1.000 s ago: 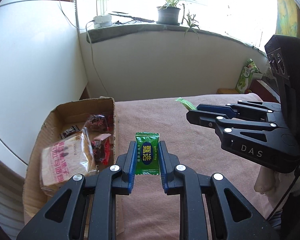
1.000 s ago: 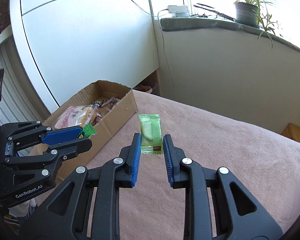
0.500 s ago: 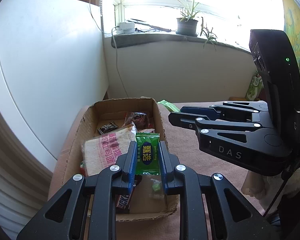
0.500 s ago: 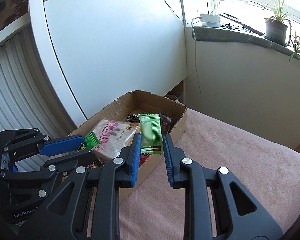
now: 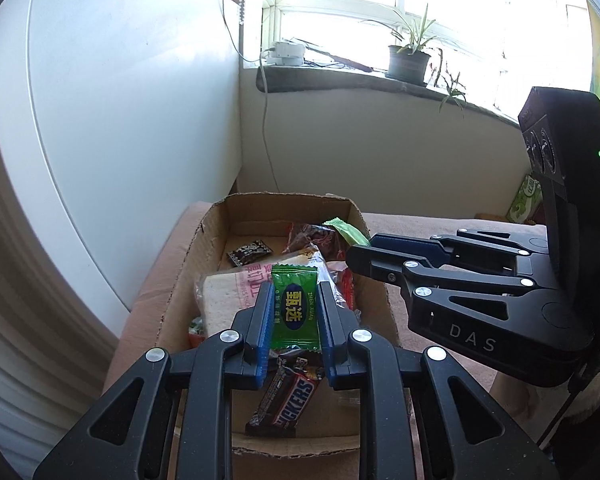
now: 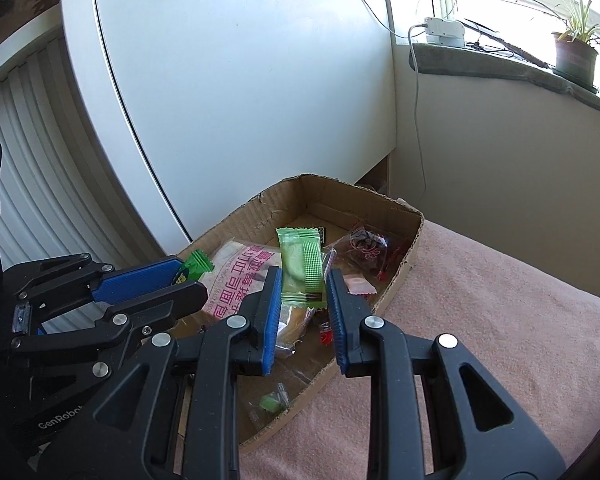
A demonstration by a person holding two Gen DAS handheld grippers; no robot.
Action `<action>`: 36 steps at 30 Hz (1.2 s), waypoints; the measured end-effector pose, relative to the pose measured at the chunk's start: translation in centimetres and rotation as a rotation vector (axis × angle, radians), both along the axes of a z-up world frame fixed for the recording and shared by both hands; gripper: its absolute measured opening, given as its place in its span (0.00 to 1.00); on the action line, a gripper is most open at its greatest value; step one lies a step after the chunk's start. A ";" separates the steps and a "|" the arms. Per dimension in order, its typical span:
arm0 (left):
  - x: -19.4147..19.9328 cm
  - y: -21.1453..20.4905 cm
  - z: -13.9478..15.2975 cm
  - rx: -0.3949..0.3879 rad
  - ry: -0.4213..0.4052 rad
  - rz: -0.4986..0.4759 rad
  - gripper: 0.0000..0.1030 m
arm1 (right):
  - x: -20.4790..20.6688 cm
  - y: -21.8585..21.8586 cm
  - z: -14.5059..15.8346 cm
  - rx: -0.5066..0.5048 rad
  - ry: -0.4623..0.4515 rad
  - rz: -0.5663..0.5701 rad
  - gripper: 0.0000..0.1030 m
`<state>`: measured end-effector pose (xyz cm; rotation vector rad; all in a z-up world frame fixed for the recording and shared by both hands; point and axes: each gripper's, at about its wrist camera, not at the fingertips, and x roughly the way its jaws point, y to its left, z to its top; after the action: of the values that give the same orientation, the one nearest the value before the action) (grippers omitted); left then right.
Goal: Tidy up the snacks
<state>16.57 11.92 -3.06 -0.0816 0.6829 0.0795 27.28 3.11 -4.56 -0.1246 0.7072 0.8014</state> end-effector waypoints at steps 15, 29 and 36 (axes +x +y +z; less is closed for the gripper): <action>-0.1 0.1 0.0 0.007 0.007 0.012 0.21 | -0.5 0.3 0.0 -0.003 -0.012 0.020 0.23; -0.4 0.3 0.0 0.023 0.011 0.032 0.33 | -0.6 -0.2 0.4 -0.004 -0.039 -0.007 0.55; -1.1 0.6 0.3 0.031 -0.010 0.068 0.47 | -0.5 -1.0 0.6 -0.001 -0.056 -0.039 0.76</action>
<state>15.44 12.49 -2.76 -0.0757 0.6684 0.1544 26.82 2.07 -3.99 -0.1331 0.6553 0.7576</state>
